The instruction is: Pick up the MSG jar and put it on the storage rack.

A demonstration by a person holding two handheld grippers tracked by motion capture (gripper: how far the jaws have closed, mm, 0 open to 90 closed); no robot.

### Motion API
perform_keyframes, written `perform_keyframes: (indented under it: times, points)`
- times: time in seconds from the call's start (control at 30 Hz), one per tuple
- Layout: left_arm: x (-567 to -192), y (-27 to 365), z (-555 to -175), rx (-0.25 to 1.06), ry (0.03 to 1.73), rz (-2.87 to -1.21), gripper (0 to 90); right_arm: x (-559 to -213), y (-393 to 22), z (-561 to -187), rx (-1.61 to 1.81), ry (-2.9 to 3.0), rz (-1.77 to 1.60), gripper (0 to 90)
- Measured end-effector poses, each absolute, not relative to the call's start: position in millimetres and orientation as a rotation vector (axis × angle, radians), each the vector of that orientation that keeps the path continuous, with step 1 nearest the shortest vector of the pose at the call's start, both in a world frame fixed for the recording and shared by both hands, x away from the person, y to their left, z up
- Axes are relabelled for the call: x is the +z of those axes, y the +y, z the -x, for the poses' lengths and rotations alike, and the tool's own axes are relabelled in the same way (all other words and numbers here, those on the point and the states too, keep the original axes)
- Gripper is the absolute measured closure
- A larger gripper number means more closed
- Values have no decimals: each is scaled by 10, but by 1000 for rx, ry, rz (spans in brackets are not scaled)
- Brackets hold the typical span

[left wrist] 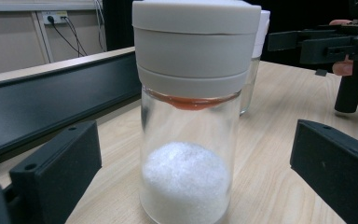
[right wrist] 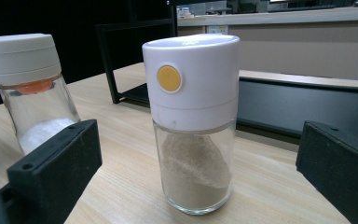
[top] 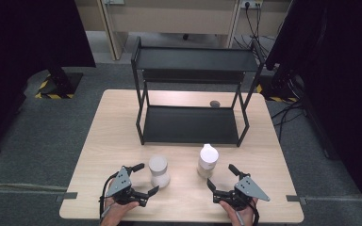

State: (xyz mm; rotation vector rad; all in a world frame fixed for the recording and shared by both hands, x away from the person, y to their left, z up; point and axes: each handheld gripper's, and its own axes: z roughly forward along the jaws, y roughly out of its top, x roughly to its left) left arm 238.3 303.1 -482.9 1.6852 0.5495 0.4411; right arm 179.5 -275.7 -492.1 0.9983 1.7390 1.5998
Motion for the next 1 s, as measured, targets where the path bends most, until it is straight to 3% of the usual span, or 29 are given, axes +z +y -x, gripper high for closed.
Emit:
perform_keyframes:
  times: [1.0]
  points:
    - [-4848, 3017, -2360, 458, 521, -1687, 13, -4947, -2769, -1781, 1620, 1719, -1002, 4]
